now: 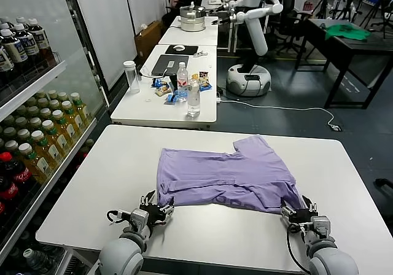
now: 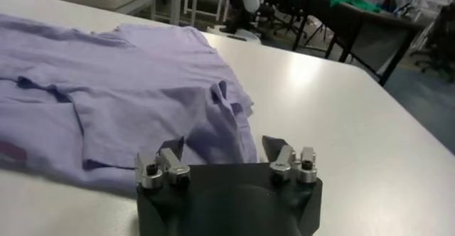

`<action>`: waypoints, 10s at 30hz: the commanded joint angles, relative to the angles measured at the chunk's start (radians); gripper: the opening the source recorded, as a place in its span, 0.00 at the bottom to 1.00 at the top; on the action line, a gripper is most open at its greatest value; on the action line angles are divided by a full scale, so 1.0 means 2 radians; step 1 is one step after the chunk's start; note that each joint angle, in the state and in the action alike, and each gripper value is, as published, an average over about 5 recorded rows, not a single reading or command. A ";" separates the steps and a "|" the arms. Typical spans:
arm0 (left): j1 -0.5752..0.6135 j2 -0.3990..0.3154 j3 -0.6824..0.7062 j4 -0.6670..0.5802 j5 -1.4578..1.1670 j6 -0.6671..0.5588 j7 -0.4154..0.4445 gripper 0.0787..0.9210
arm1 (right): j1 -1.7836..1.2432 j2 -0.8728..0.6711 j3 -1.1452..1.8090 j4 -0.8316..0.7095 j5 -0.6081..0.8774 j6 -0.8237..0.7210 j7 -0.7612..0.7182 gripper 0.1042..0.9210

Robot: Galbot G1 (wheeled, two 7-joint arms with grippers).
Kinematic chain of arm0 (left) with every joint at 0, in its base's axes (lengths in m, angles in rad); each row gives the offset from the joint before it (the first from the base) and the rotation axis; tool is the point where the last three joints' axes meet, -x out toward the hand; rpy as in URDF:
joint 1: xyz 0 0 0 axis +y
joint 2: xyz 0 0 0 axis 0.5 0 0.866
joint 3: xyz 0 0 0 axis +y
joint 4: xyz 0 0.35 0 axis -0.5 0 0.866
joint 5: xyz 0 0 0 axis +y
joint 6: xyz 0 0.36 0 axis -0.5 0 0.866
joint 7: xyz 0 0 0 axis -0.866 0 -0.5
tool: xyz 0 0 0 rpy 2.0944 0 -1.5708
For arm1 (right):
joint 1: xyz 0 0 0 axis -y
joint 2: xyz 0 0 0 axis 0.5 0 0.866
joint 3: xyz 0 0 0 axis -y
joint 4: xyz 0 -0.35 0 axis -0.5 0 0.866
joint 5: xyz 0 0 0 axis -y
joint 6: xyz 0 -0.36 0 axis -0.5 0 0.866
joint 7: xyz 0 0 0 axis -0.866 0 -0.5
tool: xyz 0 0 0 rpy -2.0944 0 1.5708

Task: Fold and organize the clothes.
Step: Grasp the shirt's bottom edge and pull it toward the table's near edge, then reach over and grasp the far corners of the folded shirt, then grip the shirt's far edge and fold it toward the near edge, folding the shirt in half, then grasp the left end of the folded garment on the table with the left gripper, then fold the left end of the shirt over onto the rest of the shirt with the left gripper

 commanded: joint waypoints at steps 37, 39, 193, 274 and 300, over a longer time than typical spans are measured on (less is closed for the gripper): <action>0.228 0.080 -0.082 -0.200 -0.080 0.005 0.029 0.04 | -0.270 -0.028 0.143 0.178 0.018 -0.022 -0.050 0.04; 0.224 0.083 -0.081 -0.191 -0.072 0.005 0.029 0.04 | -0.262 -0.030 0.143 0.174 0.016 -0.022 -0.051 0.04; 0.109 0.008 -0.014 -0.133 -0.025 -0.052 -0.079 0.39 | -0.064 -0.020 0.097 0.132 0.062 -0.016 -0.024 0.49; 0.022 -0.087 -0.002 -0.156 -0.409 -0.024 -0.076 0.05 | -0.081 -0.013 0.106 0.127 0.063 -0.003 -0.017 0.88; 0.009 -0.101 0.034 -0.110 -0.254 -0.046 -0.069 0.50 | -0.059 -0.012 0.090 0.111 0.065 -0.002 -0.016 0.88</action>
